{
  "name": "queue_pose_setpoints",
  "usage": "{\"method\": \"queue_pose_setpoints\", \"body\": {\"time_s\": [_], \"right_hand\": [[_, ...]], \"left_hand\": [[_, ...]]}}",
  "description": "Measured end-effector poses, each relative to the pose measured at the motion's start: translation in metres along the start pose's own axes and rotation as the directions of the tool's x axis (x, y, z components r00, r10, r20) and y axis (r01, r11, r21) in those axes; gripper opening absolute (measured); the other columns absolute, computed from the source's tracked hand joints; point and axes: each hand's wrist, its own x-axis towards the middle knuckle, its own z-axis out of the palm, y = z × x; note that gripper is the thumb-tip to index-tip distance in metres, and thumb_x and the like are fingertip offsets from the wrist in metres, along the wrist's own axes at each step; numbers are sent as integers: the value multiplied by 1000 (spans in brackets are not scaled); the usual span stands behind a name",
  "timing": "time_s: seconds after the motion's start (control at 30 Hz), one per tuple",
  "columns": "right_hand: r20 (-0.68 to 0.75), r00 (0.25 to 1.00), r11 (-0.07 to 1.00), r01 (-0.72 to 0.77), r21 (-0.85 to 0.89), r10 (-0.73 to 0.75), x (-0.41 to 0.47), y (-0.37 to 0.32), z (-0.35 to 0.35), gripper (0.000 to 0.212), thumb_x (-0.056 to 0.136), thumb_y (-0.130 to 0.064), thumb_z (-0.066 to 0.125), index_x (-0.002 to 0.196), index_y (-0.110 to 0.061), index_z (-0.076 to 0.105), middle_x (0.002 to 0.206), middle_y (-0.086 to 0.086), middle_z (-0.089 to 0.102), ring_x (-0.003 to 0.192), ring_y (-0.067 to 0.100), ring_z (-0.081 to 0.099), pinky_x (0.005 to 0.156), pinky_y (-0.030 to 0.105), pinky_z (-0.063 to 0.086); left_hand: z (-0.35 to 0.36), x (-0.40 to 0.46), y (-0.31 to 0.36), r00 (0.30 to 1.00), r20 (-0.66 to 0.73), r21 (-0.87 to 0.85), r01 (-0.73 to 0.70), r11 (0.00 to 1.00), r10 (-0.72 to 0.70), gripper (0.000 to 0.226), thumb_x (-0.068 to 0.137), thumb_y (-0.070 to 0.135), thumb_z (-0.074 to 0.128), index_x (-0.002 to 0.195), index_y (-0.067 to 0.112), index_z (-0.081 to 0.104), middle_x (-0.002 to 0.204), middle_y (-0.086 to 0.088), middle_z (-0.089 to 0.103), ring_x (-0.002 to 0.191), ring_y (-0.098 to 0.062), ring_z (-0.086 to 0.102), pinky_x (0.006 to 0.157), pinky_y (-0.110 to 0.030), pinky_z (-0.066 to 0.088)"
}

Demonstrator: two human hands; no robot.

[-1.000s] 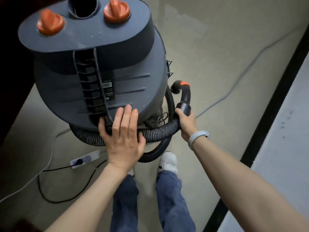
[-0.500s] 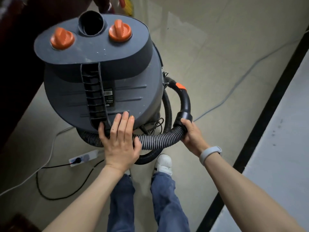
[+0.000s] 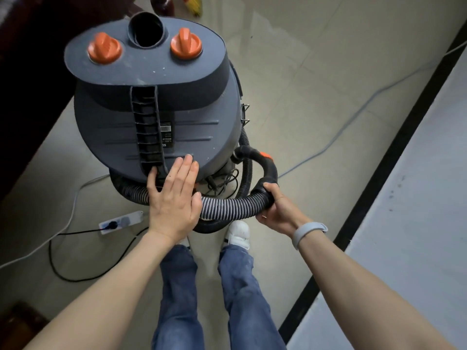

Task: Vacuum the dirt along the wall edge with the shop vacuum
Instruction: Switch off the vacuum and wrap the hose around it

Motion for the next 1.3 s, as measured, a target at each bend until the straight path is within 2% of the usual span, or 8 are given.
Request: {"method": "queue_pose_setpoints", "body": {"time_s": [0.13,0.27,0.43,0.53,0.67,0.8,1.03,1.3], "right_hand": [[-36,998,997,-49,63,51,8,15,13,14,91,-31,50,86,-18,50,79,2,54,69,12,49,64,23,40],[-78,987,982,151,110,-143,28,1,31,26,95,-30,51,115,-12,51,97,7,63,81,16,61,61,25,57],[-165,945,956,263,-130,-282,23,-26,38,28,99,-39,41,111,-15,52,98,3,63,84,14,62,58,27,54],[-208,926,913,235,-333,-314,16,-18,35,35,99,-40,34,125,-19,47,125,2,57,104,17,59,69,28,49],[-256,814,755,299,-583,-521,-13,1,47,52,99,-30,38,147,-14,26,154,4,28,139,22,31,110,35,30],[-108,708,531,410,-742,-698,-56,45,79,40,96,-11,40,136,-10,44,125,4,53,122,21,49,94,25,35],[54,566,203,380,-903,-823,-63,184,159,39,90,-10,46,126,3,52,123,20,55,119,33,49,104,37,37],[352,799,-131,332,-934,-489,19,329,256,51,94,-13,46,143,-9,35,141,13,43,130,27,39,107,28,27]], "left_hand": [[-3,-3,-6,999,11,30,-44,999,44,58,86,29,36,141,9,32,148,-7,35,142,-9,11,110,-52,9],[5,-2,-4,996,-34,95,-73,993,77,55,89,28,39,140,6,35,147,-9,38,136,-19,28,108,-57,15],[8,-1,-2,999,12,103,-46,994,45,55,92,30,36,142,8,30,149,-9,34,137,-20,26,108,-57,11],[-2,-2,0,997,68,83,-44,996,39,54,92,30,35,142,9,34,149,-9,36,138,-21,26,108,-58,11],[-25,-12,-1,996,74,3,-45,999,44,53,88,27,39,138,10,42,146,-9,41,137,-22,30,109,-59,16],[-51,-44,-20,994,101,-116,-29,993,41,54,81,23,43,134,12,44,142,-10,46,134,-24,34,108,-57,21],[-75,-146,-125,916,337,-278,317,907,-217,53,79,29,37,124,10,57,127,-10,59,119,-27,54,97,-57,39],[-28,-283,-289,785,500,-225,525,821,-366,42,89,18,53,130,7,53,130,-11,56,118,-30,53,95,-42,42]]}}
